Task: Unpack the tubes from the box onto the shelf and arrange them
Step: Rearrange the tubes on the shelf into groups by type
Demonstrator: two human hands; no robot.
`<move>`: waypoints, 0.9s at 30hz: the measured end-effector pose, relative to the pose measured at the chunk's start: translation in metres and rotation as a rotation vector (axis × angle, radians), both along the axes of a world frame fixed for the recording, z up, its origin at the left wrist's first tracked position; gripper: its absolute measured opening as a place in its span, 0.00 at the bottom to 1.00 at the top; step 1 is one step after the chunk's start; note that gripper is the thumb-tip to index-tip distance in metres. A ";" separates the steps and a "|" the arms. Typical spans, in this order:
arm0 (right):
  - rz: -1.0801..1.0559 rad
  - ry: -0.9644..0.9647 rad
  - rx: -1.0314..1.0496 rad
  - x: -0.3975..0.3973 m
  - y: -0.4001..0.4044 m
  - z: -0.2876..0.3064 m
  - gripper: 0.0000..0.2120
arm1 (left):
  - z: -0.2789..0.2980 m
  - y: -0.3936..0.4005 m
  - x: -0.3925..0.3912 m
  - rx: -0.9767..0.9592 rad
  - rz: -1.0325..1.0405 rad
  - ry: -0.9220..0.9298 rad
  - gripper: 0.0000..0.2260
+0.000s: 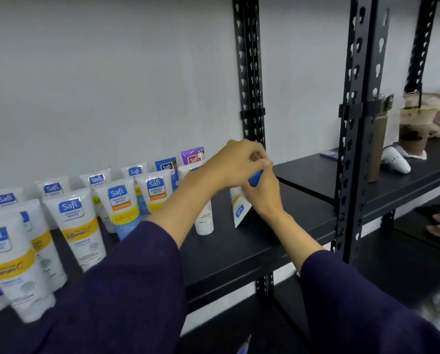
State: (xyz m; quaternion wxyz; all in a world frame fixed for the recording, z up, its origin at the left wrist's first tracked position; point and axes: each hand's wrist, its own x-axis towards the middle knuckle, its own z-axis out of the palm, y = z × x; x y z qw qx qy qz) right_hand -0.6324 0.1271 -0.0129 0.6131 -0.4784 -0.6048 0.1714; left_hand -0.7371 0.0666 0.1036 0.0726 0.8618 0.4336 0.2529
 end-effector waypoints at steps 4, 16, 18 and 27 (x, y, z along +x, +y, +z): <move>0.037 0.072 -0.004 0.002 -0.007 -0.001 0.28 | -0.050 -0.011 -0.008 0.149 0.100 -0.052 0.05; -0.016 0.119 0.014 0.010 -0.012 -0.002 0.28 | -0.101 0.007 -0.002 -0.071 0.236 -0.061 0.13; -0.027 0.141 -0.016 0.013 -0.011 -0.002 0.28 | -0.105 0.006 0.002 -0.107 0.218 -0.005 0.16; -0.027 0.130 -0.146 0.030 -0.001 -0.007 0.26 | -0.087 0.016 0.011 -0.174 0.331 0.127 0.24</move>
